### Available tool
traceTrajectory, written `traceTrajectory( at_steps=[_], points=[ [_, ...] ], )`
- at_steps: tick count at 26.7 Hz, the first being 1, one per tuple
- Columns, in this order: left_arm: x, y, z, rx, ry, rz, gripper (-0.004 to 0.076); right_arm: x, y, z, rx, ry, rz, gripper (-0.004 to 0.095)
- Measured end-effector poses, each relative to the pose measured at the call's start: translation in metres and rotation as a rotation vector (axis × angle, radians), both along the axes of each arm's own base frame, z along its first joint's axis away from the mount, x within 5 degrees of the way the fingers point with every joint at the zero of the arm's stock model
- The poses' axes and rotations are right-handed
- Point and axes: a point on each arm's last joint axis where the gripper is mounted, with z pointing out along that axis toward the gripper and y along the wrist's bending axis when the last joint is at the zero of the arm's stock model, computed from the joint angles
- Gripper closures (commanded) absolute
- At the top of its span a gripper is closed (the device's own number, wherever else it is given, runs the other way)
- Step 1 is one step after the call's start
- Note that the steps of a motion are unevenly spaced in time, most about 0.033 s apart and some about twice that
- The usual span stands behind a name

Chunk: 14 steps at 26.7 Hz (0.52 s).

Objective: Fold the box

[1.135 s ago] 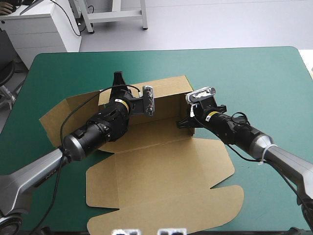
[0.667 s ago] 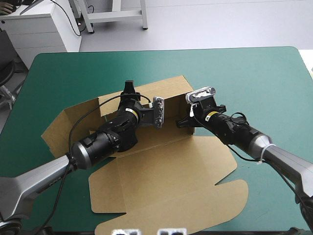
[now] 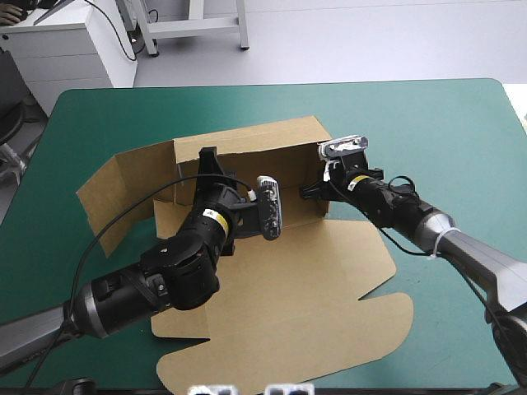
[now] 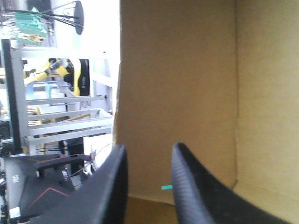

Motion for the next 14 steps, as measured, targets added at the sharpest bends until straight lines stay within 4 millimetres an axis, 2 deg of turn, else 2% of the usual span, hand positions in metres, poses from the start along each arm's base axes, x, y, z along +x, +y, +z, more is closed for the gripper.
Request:
traceTrajectory(
  at_steps=[3, 6, 9, 13, 14],
  points=[
    [0.007, 0.004, 0.014, -0.011, -0.12, -0.019, 0.072, 0.004, -0.004, 0.007, -0.027, 0.045, 0.011, 0.092],
    [0.021, 0.01, 0.03, -0.078, -0.168, -0.002, 0.072, 0.004, -0.005, 0.008, -0.044, 0.056, 0.02, 0.0919],
    [0.053, 0.041, 0.058, -0.222, -0.164, 0.132, 0.072, 0.002, -0.006, 0.013, -0.075, 0.074, 0.04, 0.092],
    [0.078, 0.087, 0.087, -0.368, -0.164, 0.308, 0.072, 0.001, -0.006, 0.022, -0.107, 0.122, 0.047, 0.092],
    [0.085, 0.103, 0.093, -0.408, -0.157, 0.365, 0.072, 0.001, -0.007, 0.026, -0.122, 0.143, 0.045, 0.092]
  ],
)
